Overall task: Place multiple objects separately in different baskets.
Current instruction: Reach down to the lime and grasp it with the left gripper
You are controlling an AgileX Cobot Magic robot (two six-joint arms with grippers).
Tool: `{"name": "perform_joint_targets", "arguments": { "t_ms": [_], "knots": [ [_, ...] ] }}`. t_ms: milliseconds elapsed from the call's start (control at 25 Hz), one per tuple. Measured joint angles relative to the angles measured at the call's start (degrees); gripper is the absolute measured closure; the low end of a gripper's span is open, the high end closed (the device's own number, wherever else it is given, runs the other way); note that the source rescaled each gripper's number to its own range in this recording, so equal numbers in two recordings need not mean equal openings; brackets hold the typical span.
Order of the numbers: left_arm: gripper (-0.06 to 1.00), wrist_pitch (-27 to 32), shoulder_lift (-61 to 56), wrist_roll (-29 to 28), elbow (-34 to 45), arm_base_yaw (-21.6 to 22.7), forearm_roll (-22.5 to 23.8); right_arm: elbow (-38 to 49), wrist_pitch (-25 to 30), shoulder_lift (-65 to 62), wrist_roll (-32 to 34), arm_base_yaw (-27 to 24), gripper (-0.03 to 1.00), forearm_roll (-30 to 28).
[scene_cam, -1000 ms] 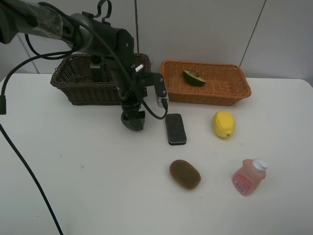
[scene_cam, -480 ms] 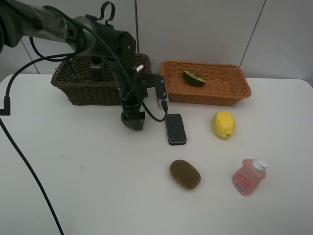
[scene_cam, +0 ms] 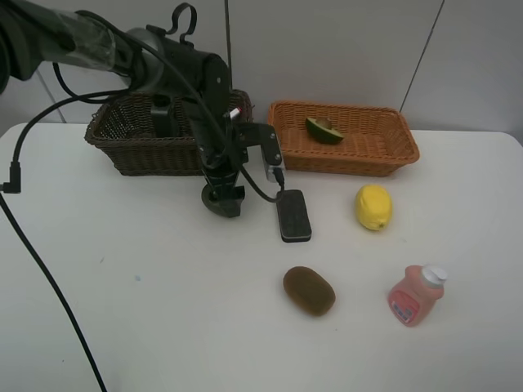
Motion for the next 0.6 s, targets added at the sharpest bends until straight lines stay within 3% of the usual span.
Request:
{"name": "perform_joint_targets", "arguments": {
  "t_ms": [160, 360, 600],
  "knots": [
    [-0.02, 0.05, 0.09, -1.40, 0.00, -0.04, 0.55, 0.00, 0.00, 0.00, 0.00, 0.00, -0.03, 0.00],
    [0.27, -0.12, 0.13, -2.91, 0.00, -0.04, 0.64, 0.00, 0.00, 0.00, 0.00, 0.00, -0.03, 0.00],
    [0.27, 0.33, 0.29, -4.40, -0.19, -0.06, 0.70, 0.00, 0.00, 0.00, 0.00, 0.00, -0.03, 0.00]
  ]
}}
